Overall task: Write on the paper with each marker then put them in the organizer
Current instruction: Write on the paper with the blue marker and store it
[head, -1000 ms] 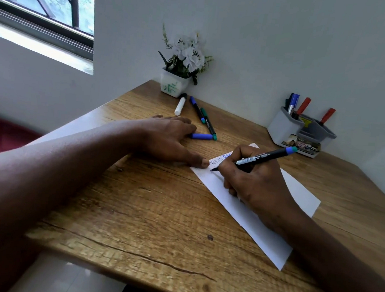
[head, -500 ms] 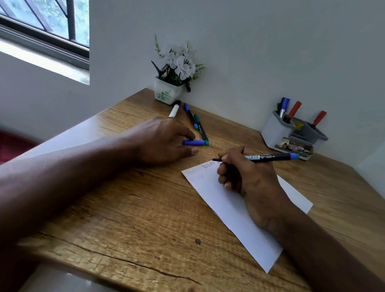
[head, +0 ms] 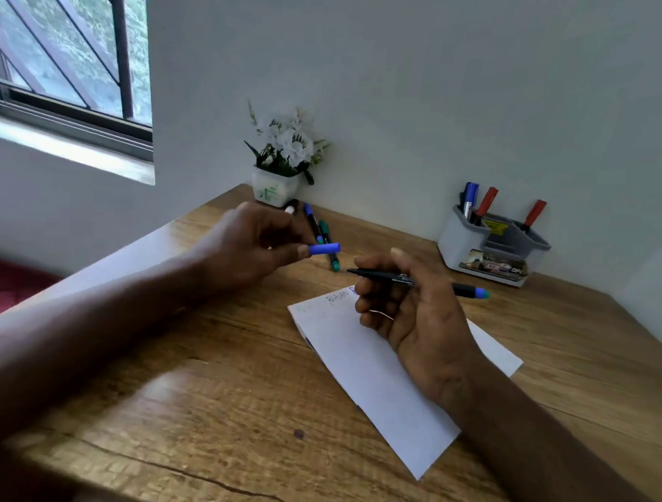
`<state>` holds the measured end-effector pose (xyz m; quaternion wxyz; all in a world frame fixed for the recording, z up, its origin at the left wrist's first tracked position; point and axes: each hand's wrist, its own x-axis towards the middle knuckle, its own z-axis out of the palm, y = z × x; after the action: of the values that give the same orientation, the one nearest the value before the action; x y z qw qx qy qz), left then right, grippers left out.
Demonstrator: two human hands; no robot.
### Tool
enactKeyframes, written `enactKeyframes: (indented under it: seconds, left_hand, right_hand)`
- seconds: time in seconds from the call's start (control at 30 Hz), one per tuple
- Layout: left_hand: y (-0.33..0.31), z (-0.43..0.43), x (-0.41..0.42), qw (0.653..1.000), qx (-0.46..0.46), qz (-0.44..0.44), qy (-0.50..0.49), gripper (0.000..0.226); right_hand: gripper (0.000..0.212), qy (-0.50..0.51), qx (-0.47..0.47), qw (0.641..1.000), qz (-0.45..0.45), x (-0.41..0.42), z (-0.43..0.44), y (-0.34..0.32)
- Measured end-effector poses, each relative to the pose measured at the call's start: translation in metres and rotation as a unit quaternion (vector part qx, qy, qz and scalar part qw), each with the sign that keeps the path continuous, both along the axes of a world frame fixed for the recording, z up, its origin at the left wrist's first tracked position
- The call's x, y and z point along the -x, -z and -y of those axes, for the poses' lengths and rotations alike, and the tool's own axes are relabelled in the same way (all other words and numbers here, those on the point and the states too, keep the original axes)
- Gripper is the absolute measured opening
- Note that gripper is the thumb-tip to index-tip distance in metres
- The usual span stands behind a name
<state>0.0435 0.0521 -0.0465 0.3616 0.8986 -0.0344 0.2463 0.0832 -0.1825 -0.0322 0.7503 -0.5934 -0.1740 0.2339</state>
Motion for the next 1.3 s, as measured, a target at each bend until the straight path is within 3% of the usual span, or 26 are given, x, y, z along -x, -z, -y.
enactKeyframes:
  seconds: [0.2, 0.6, 0.7, 0.77, 1.07, 1.3]
  left_hand:
    - [-0.003, 0.008, 0.003, 0.997, 0.01, 0.018, 0.076, 0.014]
    - [-0.005, 0.01, 0.004, 0.995, 0.001, 0.036, 0.097, 0.015]
    - [-0.003, 0.012, 0.005, 0.993, 0.007, 0.042, 0.109, 0.016]
    - [-0.003, 0.014, 0.005, 0.989, 0.041, 0.045, 0.133, 0.016]
    - [-0.006, 0.02, 0.011, 0.949, 0.23, 0.009, 0.217, 0.027]
    - [-0.009, 0.026, 0.011, 0.931, 0.278, 0.013, 0.236, 0.012]
  right_hand:
    - [0.04, 0.019, -0.003, 0.999, 0.049, 0.002, 0.0, -0.001]
    - [0.037, 0.039, -0.014, 0.996, 0.078, 0.002, 0.0, -0.001]
    - [0.022, 0.021, 0.009, 0.995, 0.094, 0.003, -0.001, 0.001]
    - [0.011, 0.018, 0.016, 0.993, 0.117, 0.002, 0.0, 0.003]
    - [0.009, 0.051, 0.003, 0.98, 0.191, 0.004, 0.004, -0.003]
    - [0.017, 0.047, -0.028, 0.983, 0.178, 0.005, -0.002, -0.002]
